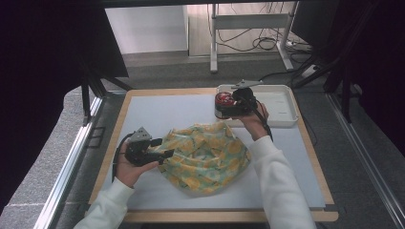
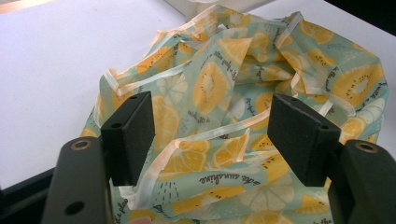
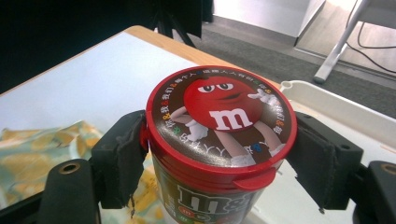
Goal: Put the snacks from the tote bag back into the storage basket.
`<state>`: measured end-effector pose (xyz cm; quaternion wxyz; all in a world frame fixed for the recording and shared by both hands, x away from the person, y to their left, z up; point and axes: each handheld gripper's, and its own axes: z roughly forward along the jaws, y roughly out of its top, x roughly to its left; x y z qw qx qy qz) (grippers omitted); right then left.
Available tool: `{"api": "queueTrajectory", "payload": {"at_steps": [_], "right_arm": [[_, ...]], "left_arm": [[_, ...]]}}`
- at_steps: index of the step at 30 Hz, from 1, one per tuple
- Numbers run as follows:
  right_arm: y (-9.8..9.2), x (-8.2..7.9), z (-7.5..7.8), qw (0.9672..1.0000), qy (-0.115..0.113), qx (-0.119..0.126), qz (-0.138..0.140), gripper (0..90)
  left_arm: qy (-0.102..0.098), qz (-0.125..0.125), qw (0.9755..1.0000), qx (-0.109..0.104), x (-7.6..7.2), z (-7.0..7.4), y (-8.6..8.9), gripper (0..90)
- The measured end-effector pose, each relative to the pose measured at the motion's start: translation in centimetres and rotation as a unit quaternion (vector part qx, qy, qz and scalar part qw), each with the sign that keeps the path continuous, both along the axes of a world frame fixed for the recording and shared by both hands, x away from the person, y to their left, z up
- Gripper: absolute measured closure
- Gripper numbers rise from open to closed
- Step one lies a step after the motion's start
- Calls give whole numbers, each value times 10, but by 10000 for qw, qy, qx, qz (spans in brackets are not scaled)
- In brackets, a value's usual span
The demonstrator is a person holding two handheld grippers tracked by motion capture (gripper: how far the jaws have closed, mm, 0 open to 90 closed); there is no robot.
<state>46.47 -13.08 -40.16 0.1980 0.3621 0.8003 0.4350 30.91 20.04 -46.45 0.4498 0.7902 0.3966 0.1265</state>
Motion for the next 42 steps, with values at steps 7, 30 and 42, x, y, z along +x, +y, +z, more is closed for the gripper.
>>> {"api": "queueTrajectory", "payload": {"at_steps": [7, 30, 42], "right_arm": [[0, 18, -9, 9996, 66, -123, -234, 243], [-3, 56, -48, 9964, 234, -403, -702, 242], [-2, 66, -64, 9954, 301, -540, -735, 241]], "left_arm": [[-6, 27, 10000, -20, 0, 2, 3, 327], [1, 59, 10000, -56, -1, 2, 6, 327], [9, 94, 9999, -43, -2, 1, 10, 326]]}}
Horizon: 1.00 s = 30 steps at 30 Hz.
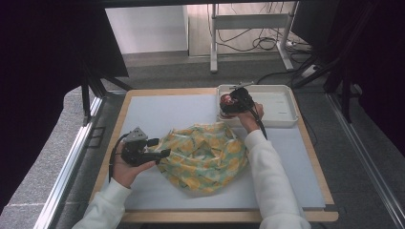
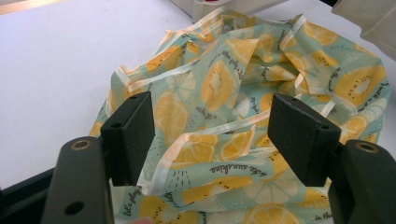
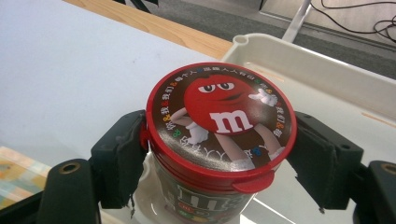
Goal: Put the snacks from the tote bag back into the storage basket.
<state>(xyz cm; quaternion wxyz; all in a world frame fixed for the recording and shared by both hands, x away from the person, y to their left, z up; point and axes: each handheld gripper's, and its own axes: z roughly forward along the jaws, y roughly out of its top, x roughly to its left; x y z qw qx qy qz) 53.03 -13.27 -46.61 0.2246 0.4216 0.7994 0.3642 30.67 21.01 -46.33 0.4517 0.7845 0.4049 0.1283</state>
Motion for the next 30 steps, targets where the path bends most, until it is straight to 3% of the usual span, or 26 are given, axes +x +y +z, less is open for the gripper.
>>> {"api": "queueTrajectory", "payload": {"at_steps": [10, 18, 25, 30], "right_arm": [[-3, 3, -16, 9999, 110, -63, -104, 240], [-1, 2, -18, 9999, 126, -44, -34, 238], [3, -1, -21, 9997, 145, -195, 40, 225], [4, -2, -21, 9998, 158, -108, 28, 199]], "left_arm": [[1, 3, 10000, 2, 1, 0, 0, 325], [-3, 8, 10000, 3, 1, 0, 0, 324], [-1, 9, 10000, 9, 1, 0, 0, 323], [-11, 22, 10000, 3, 1, 0, 0, 323]]}}
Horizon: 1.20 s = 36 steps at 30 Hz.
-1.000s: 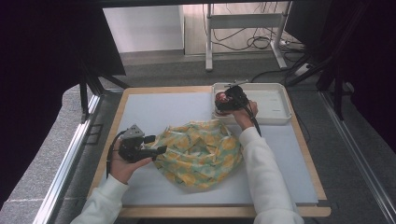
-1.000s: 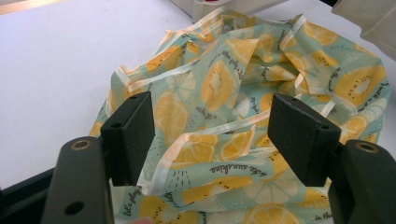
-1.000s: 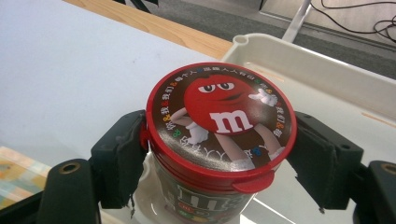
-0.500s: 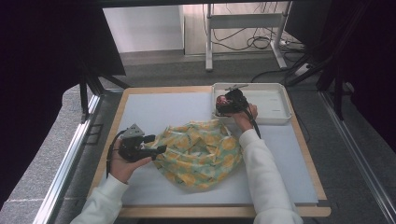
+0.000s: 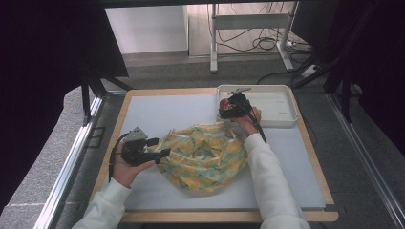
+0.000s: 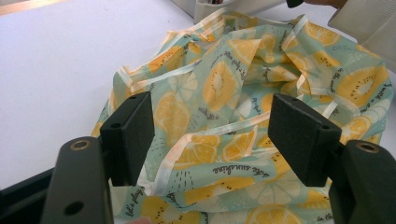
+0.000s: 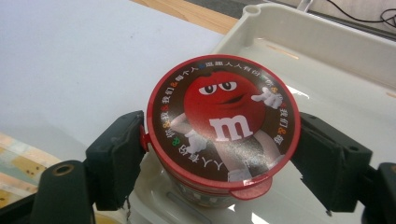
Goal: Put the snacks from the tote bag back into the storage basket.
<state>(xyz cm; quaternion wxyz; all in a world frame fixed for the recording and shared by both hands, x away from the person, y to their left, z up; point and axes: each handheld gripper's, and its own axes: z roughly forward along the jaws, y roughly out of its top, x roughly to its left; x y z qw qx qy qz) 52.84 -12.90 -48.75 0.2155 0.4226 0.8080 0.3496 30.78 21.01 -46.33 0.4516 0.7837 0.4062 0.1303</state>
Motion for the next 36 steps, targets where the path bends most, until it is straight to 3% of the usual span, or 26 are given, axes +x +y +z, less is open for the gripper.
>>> {"api": "queueTrajectory", "payload": {"at_steps": [9, 18, 26, 31, 36], "right_arm": [[-1, -4, 5, 9998, -108, 76, -149, 138], [-1, -14, 16, 9990, -318, 283, -101, 128], [-4, -30, 25, 9982, -358, 464, 123, 142], [-5, -45, 32, 9980, -386, 412, 298, 156], [-12, -60, 37, 9964, -407, 573, 469, 185]], "left_arm": [[-7, 32, 10000, -10, 1, 0, 1, 323], [-39, 48, 10000, -40, 2, 2, 3, 325], [-9, 81, 9999, -152, 3, 3, 7, 325], [-50, 90, 9997, -201, 4, 7, 8, 326], [-18, 43, 9997, -232, 7, 6, 7, 326]]}}
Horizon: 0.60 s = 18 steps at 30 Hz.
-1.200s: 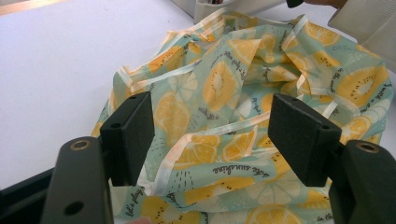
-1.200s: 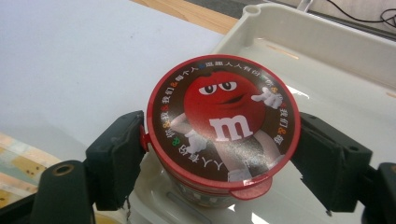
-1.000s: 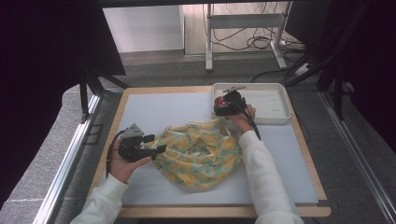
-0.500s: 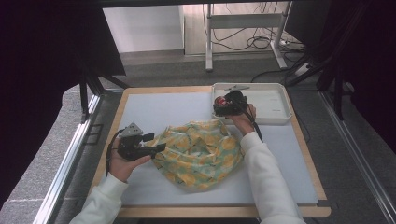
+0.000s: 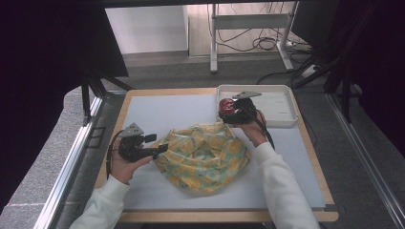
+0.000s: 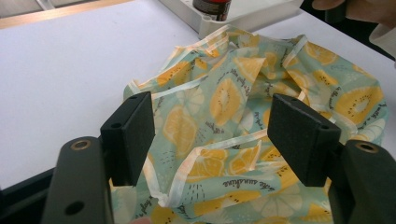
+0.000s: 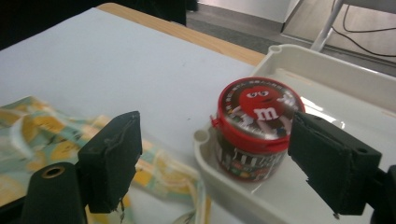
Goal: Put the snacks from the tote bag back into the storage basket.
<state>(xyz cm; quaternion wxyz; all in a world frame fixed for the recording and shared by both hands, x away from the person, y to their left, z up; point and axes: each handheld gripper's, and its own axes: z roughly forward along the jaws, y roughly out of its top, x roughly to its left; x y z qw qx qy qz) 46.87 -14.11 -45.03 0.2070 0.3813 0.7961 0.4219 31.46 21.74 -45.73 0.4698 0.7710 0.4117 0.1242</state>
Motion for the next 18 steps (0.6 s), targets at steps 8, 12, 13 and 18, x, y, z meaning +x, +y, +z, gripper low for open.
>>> {"api": "queueTrajectory", "payload": {"at_steps": [8, 12, 13, 18], "right_arm": [[-4, -29, 4, 9995, 27, 53, 304, 216], [-8, -47, 9, 9989, 15, 116, 459, 225], [-9, -54, 10, 9986, 6, 150, 512, 225], [-17, -80, 10, 9975, -46, 115, 702, 226]], "left_arm": [[47, -87, 9999, 54, 0, -1, -5, 323], [38, -104, 9999, 62, -2, -1, -6, 323], [36, -108, 9999, 70, -2, 0, -6, 323], [34, -77, 9999, 68, -3, 0, -5, 323]]}}
